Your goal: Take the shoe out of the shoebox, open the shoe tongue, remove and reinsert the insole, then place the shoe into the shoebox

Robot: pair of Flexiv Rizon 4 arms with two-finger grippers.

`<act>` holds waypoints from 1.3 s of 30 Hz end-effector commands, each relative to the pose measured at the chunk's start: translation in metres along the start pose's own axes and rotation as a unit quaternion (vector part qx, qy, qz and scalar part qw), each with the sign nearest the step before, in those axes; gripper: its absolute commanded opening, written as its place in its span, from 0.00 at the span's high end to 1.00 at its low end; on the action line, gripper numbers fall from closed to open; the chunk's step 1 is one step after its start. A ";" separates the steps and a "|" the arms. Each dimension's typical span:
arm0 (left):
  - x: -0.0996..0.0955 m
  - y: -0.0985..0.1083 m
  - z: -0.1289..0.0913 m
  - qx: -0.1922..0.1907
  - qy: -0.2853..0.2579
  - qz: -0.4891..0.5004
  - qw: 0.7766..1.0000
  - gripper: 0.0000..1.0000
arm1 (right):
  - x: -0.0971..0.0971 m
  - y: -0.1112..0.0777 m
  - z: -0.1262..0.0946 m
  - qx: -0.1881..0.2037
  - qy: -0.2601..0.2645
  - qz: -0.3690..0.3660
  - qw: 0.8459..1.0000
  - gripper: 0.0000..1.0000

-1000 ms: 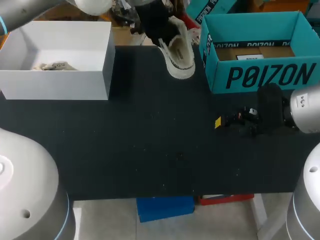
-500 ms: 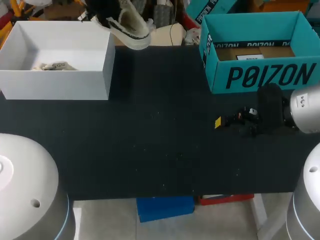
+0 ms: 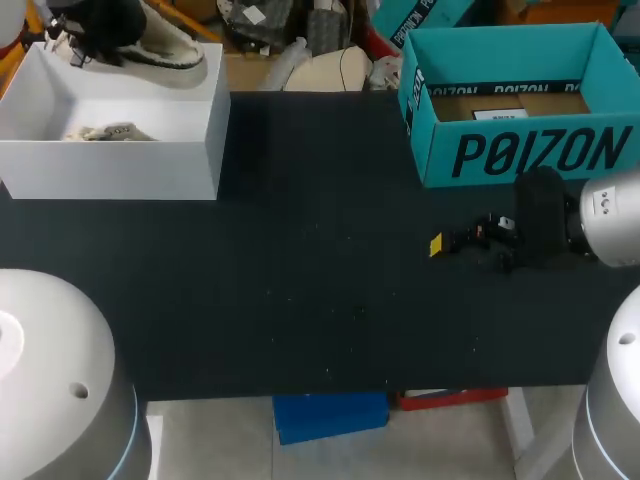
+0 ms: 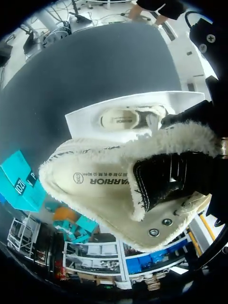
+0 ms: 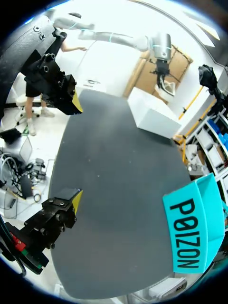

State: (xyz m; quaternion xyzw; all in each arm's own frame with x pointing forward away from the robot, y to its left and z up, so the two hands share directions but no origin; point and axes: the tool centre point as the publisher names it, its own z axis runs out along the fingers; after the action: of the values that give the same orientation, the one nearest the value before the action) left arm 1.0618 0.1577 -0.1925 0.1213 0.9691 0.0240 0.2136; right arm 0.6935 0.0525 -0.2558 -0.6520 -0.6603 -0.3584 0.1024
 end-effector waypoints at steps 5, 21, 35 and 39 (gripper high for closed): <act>0.001 0.002 0.007 -0.015 -0.010 -0.011 1.000 1.00 | 0.000 0.000 0.000 0.001 0.000 0.000 1.000 0.00; -0.010 0.007 0.026 -0.004 -0.004 -0.050 0.999 1.00 | 0.000 0.000 0.000 0.001 0.000 0.000 1.000 0.00; -0.009 0.057 0.098 -0.043 0.024 -0.116 0.992 1.00 | 0.000 0.000 0.000 0.001 0.000 0.000 1.000 0.00; -0.008 0.056 0.120 -0.045 0.031 -0.113 0.992 1.00 | 0.000 0.000 0.000 0.001 0.000 0.000 1.000 0.00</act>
State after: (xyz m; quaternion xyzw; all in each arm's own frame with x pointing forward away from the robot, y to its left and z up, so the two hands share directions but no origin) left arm 1.1170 0.2116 -0.2767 -0.0004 0.9803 0.0460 0.1919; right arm 0.6935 0.0525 -0.2558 -0.6520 -0.6603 -0.3584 0.1024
